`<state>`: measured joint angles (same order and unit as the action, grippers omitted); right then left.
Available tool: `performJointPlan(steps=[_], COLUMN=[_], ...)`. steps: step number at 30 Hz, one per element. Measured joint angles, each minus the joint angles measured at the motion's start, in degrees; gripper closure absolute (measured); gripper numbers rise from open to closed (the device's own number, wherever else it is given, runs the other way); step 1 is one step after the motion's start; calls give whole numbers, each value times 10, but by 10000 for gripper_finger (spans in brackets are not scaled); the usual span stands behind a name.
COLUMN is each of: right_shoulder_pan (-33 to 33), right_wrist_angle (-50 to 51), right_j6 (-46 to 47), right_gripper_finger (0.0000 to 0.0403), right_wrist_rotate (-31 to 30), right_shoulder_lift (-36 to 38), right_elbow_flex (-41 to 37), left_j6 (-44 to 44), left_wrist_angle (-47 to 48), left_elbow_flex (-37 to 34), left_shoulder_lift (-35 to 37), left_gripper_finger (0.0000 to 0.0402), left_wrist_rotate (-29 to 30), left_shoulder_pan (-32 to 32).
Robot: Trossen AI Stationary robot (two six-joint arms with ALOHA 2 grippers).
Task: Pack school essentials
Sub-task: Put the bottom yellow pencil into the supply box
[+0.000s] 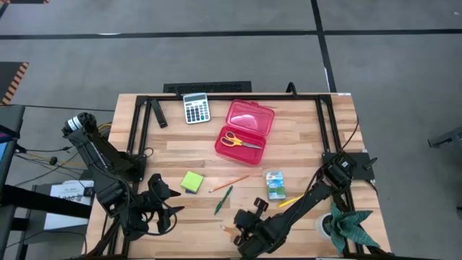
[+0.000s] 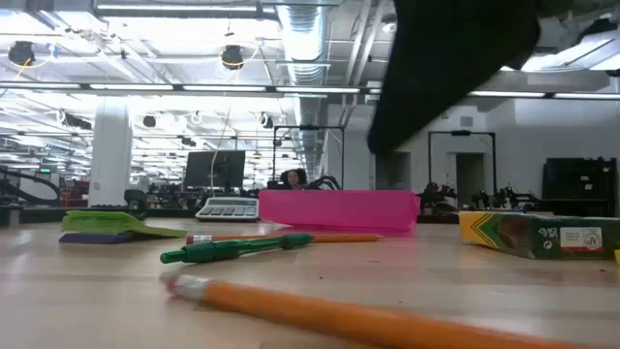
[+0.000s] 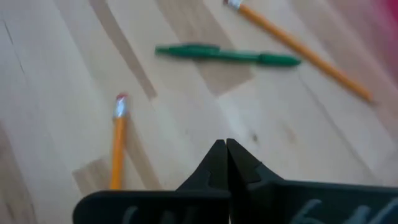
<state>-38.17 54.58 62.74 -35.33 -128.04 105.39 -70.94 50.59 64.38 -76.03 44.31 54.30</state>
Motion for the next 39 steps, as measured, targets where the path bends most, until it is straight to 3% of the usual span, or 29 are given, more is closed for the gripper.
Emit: performJointPlan(steps=[4,11,16,20,27,39], right_shoulder_pan=[-22,-108,-144,-150,-162,-165], right_wrist_angle=[-41,-77,-81,-163,-305,-462], right_j6=[7,89,124,124,119,32], right_gripper_finger=[374,295,235,205,205,208], right_wrist_rotate=[-6,-8,-66,-112,-145,-160], right_shoulder_lift=[13,2,-17,-16,-17,-16], right_elbow_flex=[1,3,-2,-47,-149,-214], left_j6=[0,-2,-5,-17,-28,-52], left_wrist_angle=[-1,-1,-1,1,0,0], left_elbow_flex=[0,0,0,0,0,0], left_shoulder_lift=[0,0,0,0,0,0], left_gripper_finger=[173,173,173,173,173,173], left_wrist_rotate=[-1,-1,-1,-11,-43,-48], left_shoulder_pan=[0,2,-3,-10,-23,-46])
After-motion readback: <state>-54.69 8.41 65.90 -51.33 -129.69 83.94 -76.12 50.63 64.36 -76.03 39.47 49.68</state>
